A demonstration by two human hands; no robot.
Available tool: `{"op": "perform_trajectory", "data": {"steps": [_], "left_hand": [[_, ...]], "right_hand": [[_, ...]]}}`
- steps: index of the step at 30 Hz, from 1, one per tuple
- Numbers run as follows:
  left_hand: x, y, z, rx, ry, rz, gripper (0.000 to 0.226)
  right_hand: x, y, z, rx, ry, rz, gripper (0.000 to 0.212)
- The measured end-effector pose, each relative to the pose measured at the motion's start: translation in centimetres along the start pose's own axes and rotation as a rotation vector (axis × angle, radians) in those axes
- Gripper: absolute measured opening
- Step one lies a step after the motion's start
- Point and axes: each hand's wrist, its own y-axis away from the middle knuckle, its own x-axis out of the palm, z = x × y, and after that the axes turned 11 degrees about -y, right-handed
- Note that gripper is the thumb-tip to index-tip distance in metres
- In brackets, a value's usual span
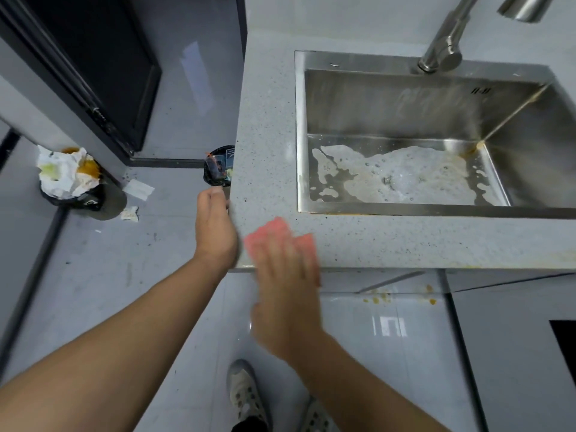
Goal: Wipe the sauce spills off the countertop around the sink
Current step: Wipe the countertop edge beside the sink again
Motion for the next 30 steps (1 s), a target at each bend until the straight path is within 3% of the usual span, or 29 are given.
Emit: {"op": "perform_trajectory", "data": {"steps": [3,6,8,10,12,13,16,18,19,23,26,30], "left_hand": [[-0.3,0.0,-0.9,0.031,-0.006,0.012,0.025],[-0.9,-0.4,-1.9,0.129,-0.138,0.03,0.026],[-0.8,-0.5,-2.3,0.204,-0.227,0.075,0.029],[-0.3,-0.3,-2.3,0.271,-0.257,0.091,0.03],[0.1,0.0,-2.1,0.374,-0.26,0.089,0.028],[0.4,0.1,-1.9,0.429,-0.283,0.098,0.028],[1.7,0.8,-1.8,0.54,-0.423,0.115,0.033],[2.5,1.4,-1.9,0.59,-0.5,0.128,0.036],[2.8,1.7,-1.9,0.606,-0.521,0.146,0.038],[3.5,1.6,-1.2,0.649,-0.588,0.21,0.047],[3.7,1.4,-1.2,0.65,-0.615,0.179,0.05],[3.8,1.3,-1.3,0.66,-0.625,0.166,0.053]], "right_hand": [[0.4,-0.8,2.0,-0.168,-0.05,0.072,0.087],[-1.7,-0.4,-1.6,-0.2,-0.086,0.104,0.075],[-3.3,-0.1,-6.3,-0.057,-0.051,0.011,0.064],[-5.0,-0.4,-10.1,0.206,-0.058,-0.119,0.057],[-5.2,-1.6,-9.7,0.418,-0.075,-0.22,0.054],[-4.7,-2.4,-8.2,0.434,-0.076,-0.236,0.053],[-4.0,-3.3,-5.0,0.138,-0.095,-0.139,0.046],[-5.4,-3.2,-7.5,0.005,-0.074,-0.109,0.037],[-6.1,-3.0,-9.7,0.035,-0.038,-0.131,0.034],[-8.4,-1.9,-14.7,0.466,0.028,-0.312,0.034],[-5.6,-4.2,-9.7,0.302,-0.077,-0.334,0.023],[-4.7,-4.9,-7.5,0.036,-0.193,-0.194,0.03]]}}
